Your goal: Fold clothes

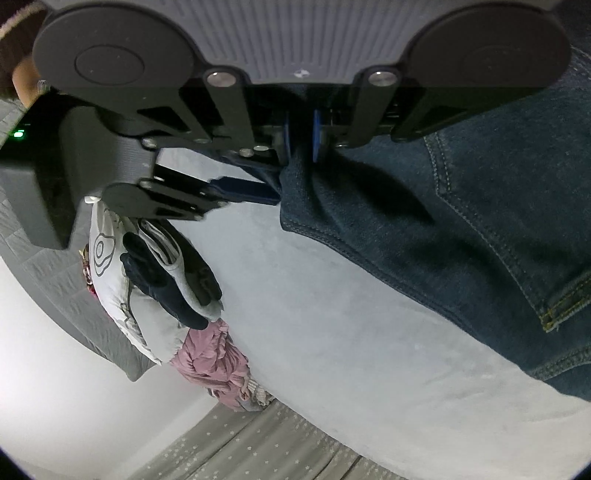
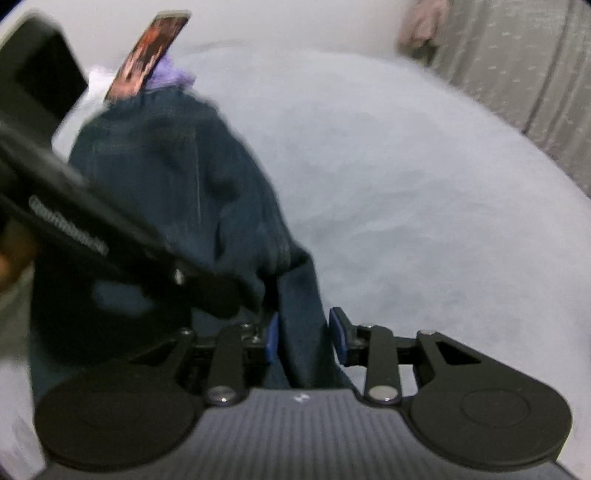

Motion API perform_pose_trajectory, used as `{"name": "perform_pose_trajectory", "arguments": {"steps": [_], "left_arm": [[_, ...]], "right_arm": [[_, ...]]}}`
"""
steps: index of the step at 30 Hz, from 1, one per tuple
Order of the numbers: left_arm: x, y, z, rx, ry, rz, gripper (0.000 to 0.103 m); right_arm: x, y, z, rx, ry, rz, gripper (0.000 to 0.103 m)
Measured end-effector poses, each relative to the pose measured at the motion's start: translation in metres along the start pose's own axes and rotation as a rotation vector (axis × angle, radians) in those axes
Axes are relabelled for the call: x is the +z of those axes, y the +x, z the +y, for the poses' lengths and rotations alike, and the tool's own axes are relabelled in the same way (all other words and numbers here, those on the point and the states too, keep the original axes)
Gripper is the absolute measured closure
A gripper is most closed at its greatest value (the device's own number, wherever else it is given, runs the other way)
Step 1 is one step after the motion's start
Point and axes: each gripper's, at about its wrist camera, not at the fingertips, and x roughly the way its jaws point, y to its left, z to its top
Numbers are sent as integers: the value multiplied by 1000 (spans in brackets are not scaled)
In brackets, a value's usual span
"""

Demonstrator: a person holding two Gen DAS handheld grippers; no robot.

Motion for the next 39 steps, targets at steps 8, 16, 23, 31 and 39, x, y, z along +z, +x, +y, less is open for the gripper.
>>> {"name": "perform_pose_trajectory", "arguments": {"steps": [8,16,23,31,39], "left_arm": [[8,-2,-1,-65,22,-51,82],[14,22,4,-179,4,-119,82],[10,33,9,-198,-25,-143,74],[3,37,-3,-202,58,-151,72],[-4,48,-10,-171,96,-144,71]], "right_arm": [[19,5,-45,91,143,-137,63],[-4,47,-133,433,548,-53,55],[1,30,-113,344,424,-84,44],[-13,39,-154,382,739,-26,40],[-11,-5,-147,405,760,-125,55]]}}
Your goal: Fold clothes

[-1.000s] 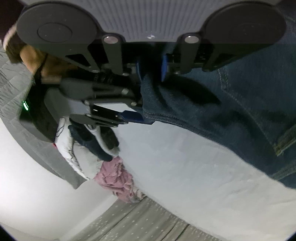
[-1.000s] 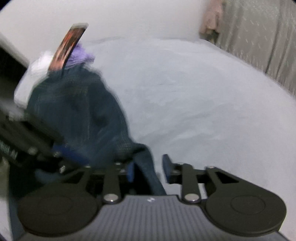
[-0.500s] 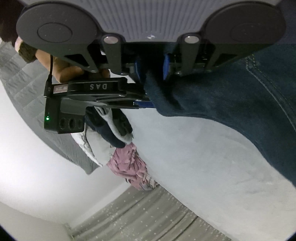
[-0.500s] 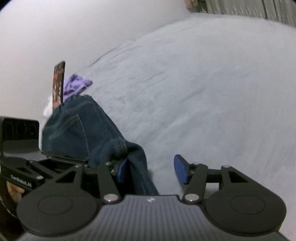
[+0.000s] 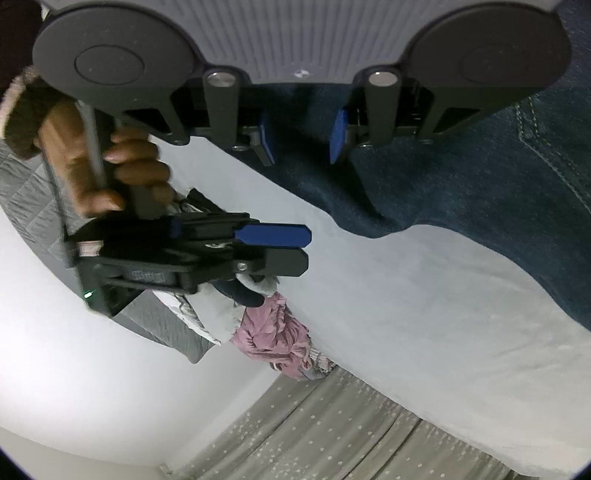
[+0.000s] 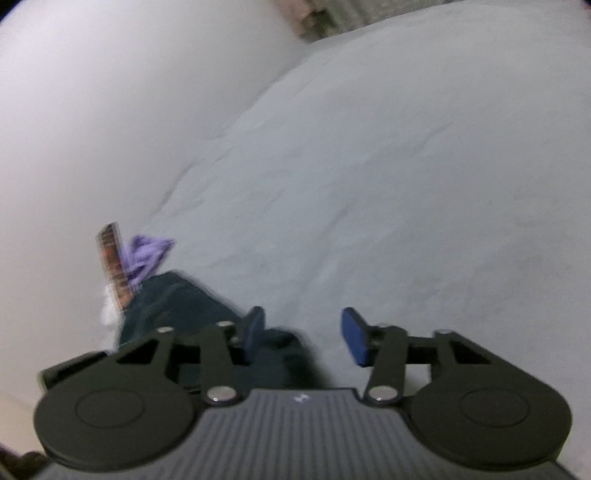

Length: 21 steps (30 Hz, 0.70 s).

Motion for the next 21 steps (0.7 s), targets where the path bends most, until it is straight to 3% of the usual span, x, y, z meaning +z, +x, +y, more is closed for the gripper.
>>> {"name": "perform_pose_trajectory", "arguments": {"steps": [4,6,9,12,14,16,21], "left_arm": [[-2,1,1,4,9,1,70],[-3,1,3,6,12,2,70],[-5,4,7,11,12,8,70],[-3,1,6,-4,-3,5,70],[-1,-2,5,-10,-11,0,69],[1,-4,5,-5,-14,-10,69],[-2,-5,-6,-34,19,8,69]], "right_arm": [[-8,22,25,-21,-86,63,55],[-11,39,32,-78,-125,73,89],[-14,48,29,-180,-171,24,100],[-22,57,21,-200,-139,-18,96],[-27,44,19,-195,-104,-82,65],[-39,27,37,-272,-176,-163,54],[-95,-22,69,-379,-357,-250,64]]}}
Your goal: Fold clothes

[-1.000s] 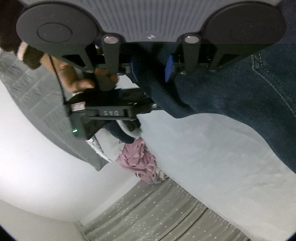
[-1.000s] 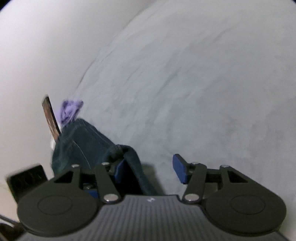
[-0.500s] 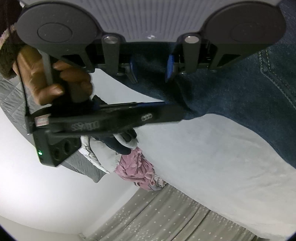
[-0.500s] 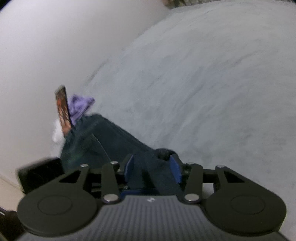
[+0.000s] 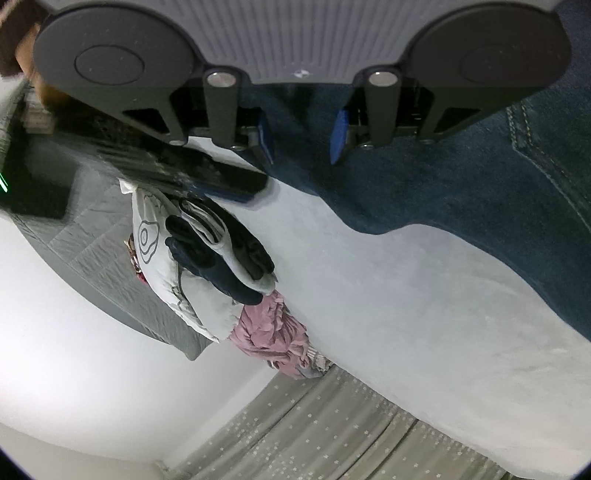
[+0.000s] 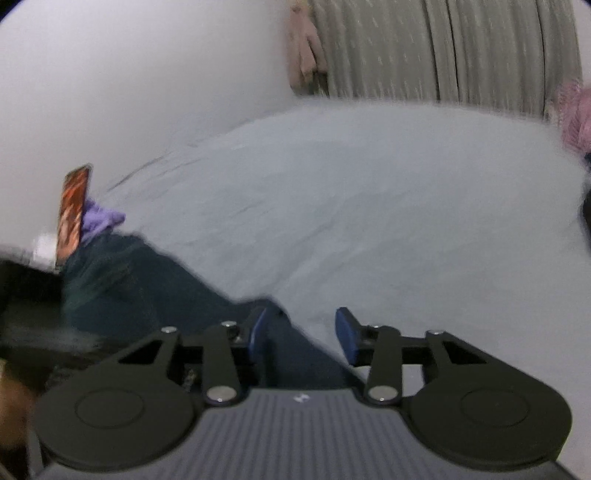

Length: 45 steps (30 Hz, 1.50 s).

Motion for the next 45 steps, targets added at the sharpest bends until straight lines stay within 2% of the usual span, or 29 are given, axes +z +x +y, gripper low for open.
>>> {"name": "perform_pose_trajectory", "arguments": {"steps": [4,6,7,8,9,10,12,13,15,16,17,19,23,26,30,33,34,37,38,39,41,42,43,44,45], "left_arm": [[-3,11,-23,-75,88,27,69],[-5,23,-30,-89,115,42,69],[-6,28,-33,-76,131,48,69],[-8,36,-33,-32,149,57,70],[-8,45,-28,43,142,70,89],[-6,49,-15,74,79,78,103],[-2,43,1,47,-41,63,102],[-1,39,3,31,-62,61,93],[0,28,1,-19,-81,78,85],[-1,26,-2,-32,-74,85,84],[-2,24,-8,-57,-52,96,84],[-5,25,-18,-89,-17,108,82],[-21,41,-36,-151,48,164,81],[-35,50,-42,-131,102,202,81],[-42,49,-38,-128,99,193,81],[-45,49,-43,-106,130,186,81],[-46,50,-45,-98,145,184,81],[-47,50,-46,-94,152,181,81],[-46,50,-45,-96,147,180,81],[-46,50,-45,-98,144,180,81],[-46,52,-45,-98,142,180,81],[-46,52,-45,-97,144,180,81],[-46,53,-45,-96,145,180,81],[-46,53,-45,-94,148,181,81],[-46,53,-45,-93,148,181,81]], "right_arm": [[-52,-51,1,-70,-121,29,64],[-65,-58,-7,-88,-115,54,64],[-75,-58,-17,-103,-86,69,65],[-82,-58,-24,-114,-64,77,66],[-85,-57,-30,-128,-51,70,67],[-88,-57,-40,-160,-36,60,72],[-88,-59,-53,-207,5,57,83],[-86,-67,-62,-218,37,57,84],[-84,-86,-71,-226,62,44,69],[-85,-104,-77,-270,51,21,43],[-86,-121,-84,-327,41,-4,32],[-94,-148,-107,-441,56,-25,33],[-114,-172,-149,-634,125,5,33],[-124,-173,-169,-688,188,9,28],[-131,-176,-191,-651,268,-5,29],[-129,-173,-205,-606,304,7,45],[-131,-171,-207,-598,313,13,54],[-137,-179,-197,-603,284,-20,63],[-137,-181,-193,-606,269,-32,75],[-138,-185,-187,-622,253,-51,78],[-140,-198,-175,-714,244,-127,86],[-143,-201,-176,-747,262,-153,94],[-145,-202,-178,-785,283,-156,98],[-148,-201,-184,-803,313,-138,98],[-151,-198,-192,-784,343,-111,97]]}}
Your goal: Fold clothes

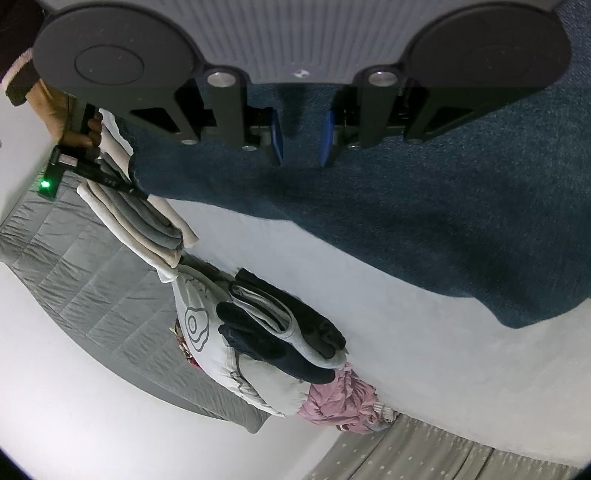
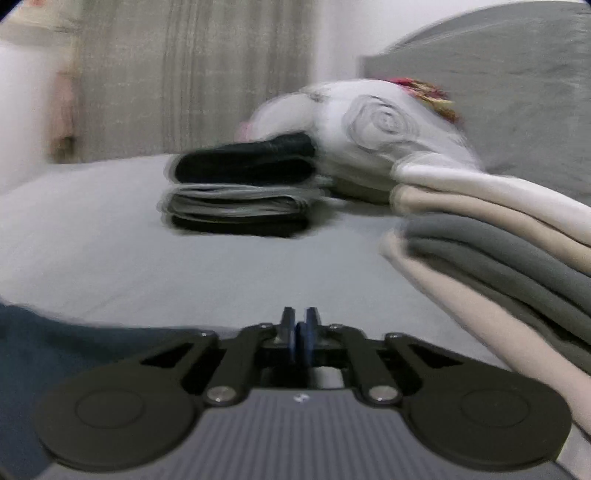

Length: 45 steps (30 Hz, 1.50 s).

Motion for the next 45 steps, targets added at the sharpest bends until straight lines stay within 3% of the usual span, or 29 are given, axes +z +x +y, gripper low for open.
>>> {"name": "perform_pose_trajectory", "arguments": {"steps": [3,5,8,13,15,17,19,21,25,29,33,38,39,41,42,45], "left_arm": [[4,-2,-3,12,1,9,80],[9,-3,-7,23,1,-4,77],[16,-6,-10,24,3,-61,76],[22,-3,2,75,-47,-131,75],[23,-5,18,100,-128,-166,76],[22,-7,34,93,-216,-172,85],[24,-15,37,86,-254,-179,81],[27,-33,27,110,-222,-191,76],[30,-74,15,183,-128,-203,70],[25,-131,21,323,-51,-221,69],[15,-175,38,404,-76,-260,69],[-4,-207,62,440,-125,-293,69],[-9,-211,68,454,-136,-298,70],[-16,-213,78,518,-130,-298,95],[-20,-213,83,558,-126,-297,103],[-18,-216,80,555,-155,-320,97]], "right_arm": [[0,3,-1,-14,-8,16,80],[4,-5,1,-12,-8,-5,62],[8,-22,17,29,-56,-38,54],[6,-28,49,133,-140,-5,55],[2,-25,61,165,-175,25,56],[-8,-16,64,156,-188,81,55],[-18,-3,59,123,-161,142,56],[-19,-3,53,122,-112,139,55],[-11,-26,64,155,-111,90,43],[-10,-44,87,198,-141,52,40],[-15,-59,118,259,-149,30,34],[-28,-65,147,301,-155,43,30],[-31,-65,150,304,-150,48,30],[-38,-67,153,302,-133,60,29],[-42,-67,153,296,-126,68,28],[-56,-63,148,240,-128,100,26]]}}
